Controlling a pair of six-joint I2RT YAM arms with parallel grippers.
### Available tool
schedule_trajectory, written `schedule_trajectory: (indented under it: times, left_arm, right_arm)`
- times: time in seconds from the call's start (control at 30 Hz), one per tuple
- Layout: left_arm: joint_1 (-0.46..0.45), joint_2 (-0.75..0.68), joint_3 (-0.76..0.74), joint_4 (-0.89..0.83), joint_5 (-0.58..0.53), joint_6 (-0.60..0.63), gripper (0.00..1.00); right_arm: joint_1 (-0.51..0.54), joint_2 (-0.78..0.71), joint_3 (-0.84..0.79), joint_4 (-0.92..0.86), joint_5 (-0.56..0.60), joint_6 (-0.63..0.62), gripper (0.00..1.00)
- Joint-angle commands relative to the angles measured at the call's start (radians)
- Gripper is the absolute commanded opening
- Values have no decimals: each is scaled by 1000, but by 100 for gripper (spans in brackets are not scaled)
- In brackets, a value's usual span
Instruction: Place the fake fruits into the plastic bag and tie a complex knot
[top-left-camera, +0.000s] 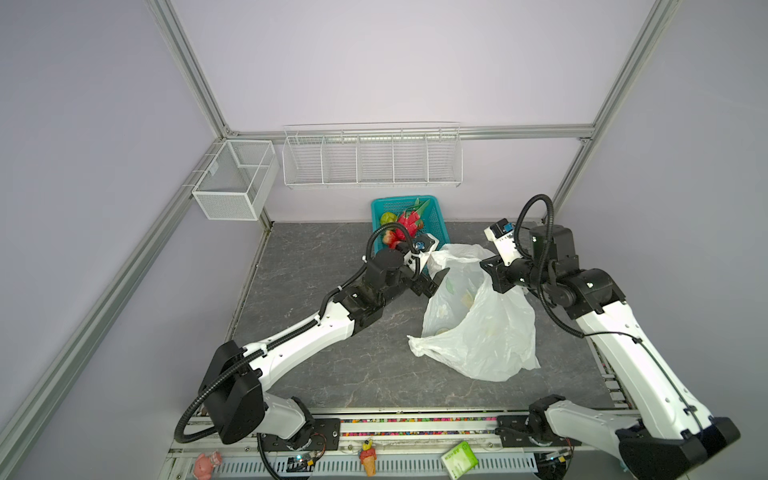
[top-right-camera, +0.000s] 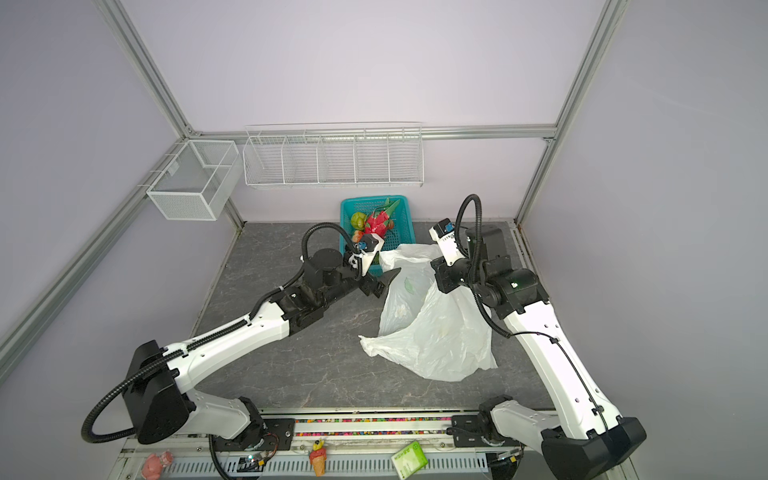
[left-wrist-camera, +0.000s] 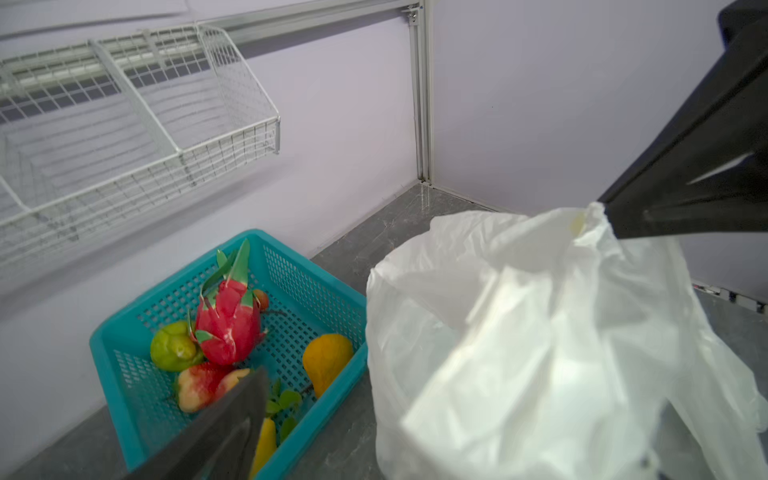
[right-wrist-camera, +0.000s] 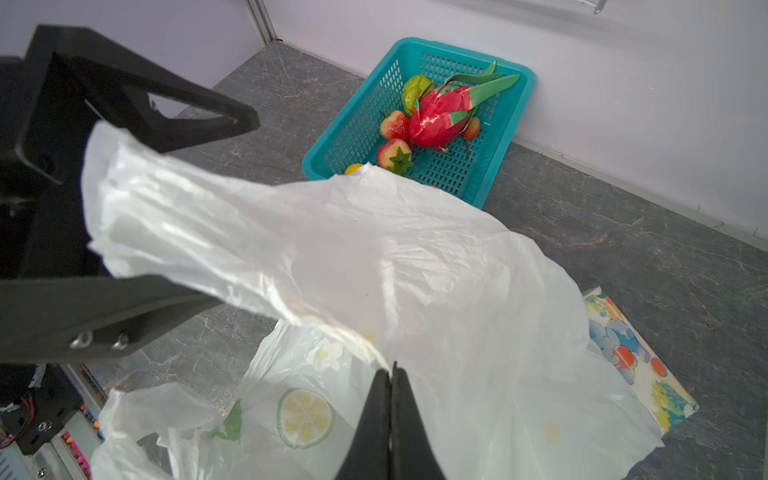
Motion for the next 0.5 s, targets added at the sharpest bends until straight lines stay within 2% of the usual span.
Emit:
schedule_trajectory:
  times: [0.0,0.07,0.13,0.2,0.27,0.3,0.33,0.47]
  left_arm:
    - [3,47,74,-15,53,60,74]
    - [3,72,105,-39,90,51,54]
    - [3,89,136,-58,120,1,26]
    - [4,95,158,-79,118,-82,15]
    - [2,96,189,-97,53,-225,3]
    - [3,95,208,-113,-4,-335,0]
    - [2,97,225,-135,-36,-428,0]
    - [1,90,227,-143,-35,-648,0]
  right_arm:
    - [3,18,27,-39,-42,-51,6]
    - [4,34,39,-52,-27,-61,6]
    - [5,58,54,-59,30,-47,6]
    - [10,82,66,-58,154,-2,8]
    - [23,99,77,-60,294,56,15]
    - [36,101,74,-58,329,74,20]
    - [55,100,62,-50,356,92,29]
    - [132,52,-21,22,421,168,51]
